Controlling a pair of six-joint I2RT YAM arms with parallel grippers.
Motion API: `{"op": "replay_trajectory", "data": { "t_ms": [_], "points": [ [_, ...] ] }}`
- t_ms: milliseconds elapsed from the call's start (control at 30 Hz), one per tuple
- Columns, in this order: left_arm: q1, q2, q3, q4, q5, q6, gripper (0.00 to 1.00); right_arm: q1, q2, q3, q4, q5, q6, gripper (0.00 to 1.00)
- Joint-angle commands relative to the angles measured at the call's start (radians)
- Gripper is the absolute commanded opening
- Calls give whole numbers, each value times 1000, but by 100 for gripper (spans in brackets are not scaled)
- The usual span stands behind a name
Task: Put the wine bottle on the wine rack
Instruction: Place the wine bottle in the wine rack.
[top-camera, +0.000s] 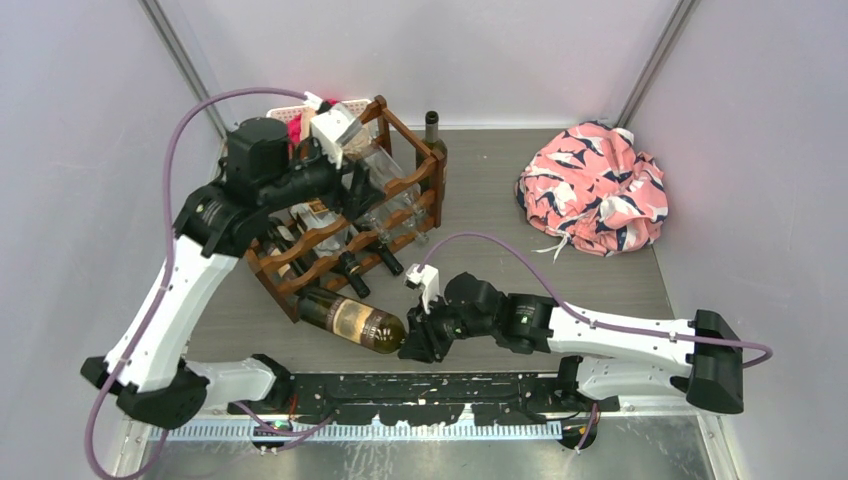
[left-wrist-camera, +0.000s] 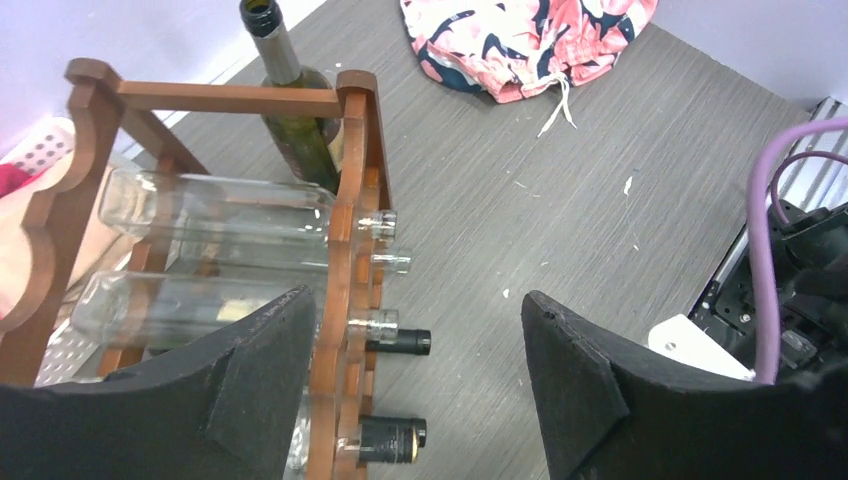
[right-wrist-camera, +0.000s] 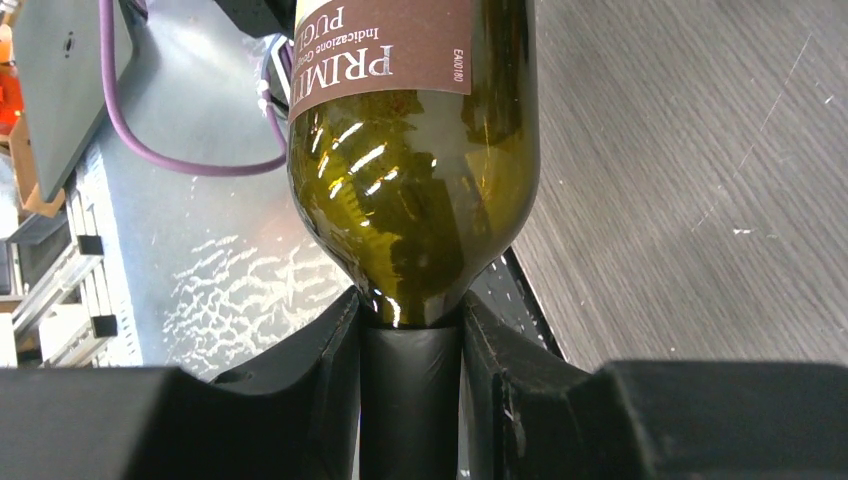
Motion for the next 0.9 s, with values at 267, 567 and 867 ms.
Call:
{"op": "replay_trajectory", "data": {
  "t_ms": [267, 567, 867],
  "points": [
    [-2, -273, -181, 43, -95, -5, 77, 10, 79, 162, 283, 109, -38, 1],
    [-3, -374, -256, 21, -131, 4, 77, 17, 142, 199, 329, 182, -42, 1],
    [-2, -420, -281, 10, -141, 10, 77, 36, 255, 260, 429, 318, -56, 1]
  ]
}}
